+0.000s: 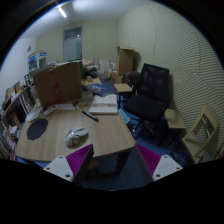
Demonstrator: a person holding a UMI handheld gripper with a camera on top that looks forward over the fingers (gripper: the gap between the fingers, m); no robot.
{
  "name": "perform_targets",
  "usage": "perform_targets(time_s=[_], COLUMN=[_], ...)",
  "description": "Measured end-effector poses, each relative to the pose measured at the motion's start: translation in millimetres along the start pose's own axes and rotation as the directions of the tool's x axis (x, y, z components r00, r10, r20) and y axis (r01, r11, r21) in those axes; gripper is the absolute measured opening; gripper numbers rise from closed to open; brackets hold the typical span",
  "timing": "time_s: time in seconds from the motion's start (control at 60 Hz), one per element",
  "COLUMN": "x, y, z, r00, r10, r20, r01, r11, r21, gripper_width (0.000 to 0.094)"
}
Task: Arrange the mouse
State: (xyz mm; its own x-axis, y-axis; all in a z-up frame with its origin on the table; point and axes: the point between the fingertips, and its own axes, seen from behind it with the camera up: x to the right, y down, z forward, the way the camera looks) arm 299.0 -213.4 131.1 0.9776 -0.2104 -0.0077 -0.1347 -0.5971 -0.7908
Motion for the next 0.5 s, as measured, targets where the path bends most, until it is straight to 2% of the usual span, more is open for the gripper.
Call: perform_targets(time_s=[0.133, 0.25, 0.35, 0.5], x=[-15.6, -56.3, -91.5, -153.3], y=[-7.4, -17.8, 9.3, 37.5], z=[7.3, 14.4, 54.4, 106.5], r00=[0.999, 0.987, 0.979, 0.964], r10=[0.001, -0.036, 0.014, -0.005], r20=[0.042, 0.158, 0.202, 0.266], r01=[-0.003, 0.014, -0.030, -0.005], r11=[0.999, 0.990, 0.996, 0.999], r21=[0.039, 0.142, 0.079, 0.039], gripper_width=[0.0848, 0.0826, 0.0823, 0.0827])
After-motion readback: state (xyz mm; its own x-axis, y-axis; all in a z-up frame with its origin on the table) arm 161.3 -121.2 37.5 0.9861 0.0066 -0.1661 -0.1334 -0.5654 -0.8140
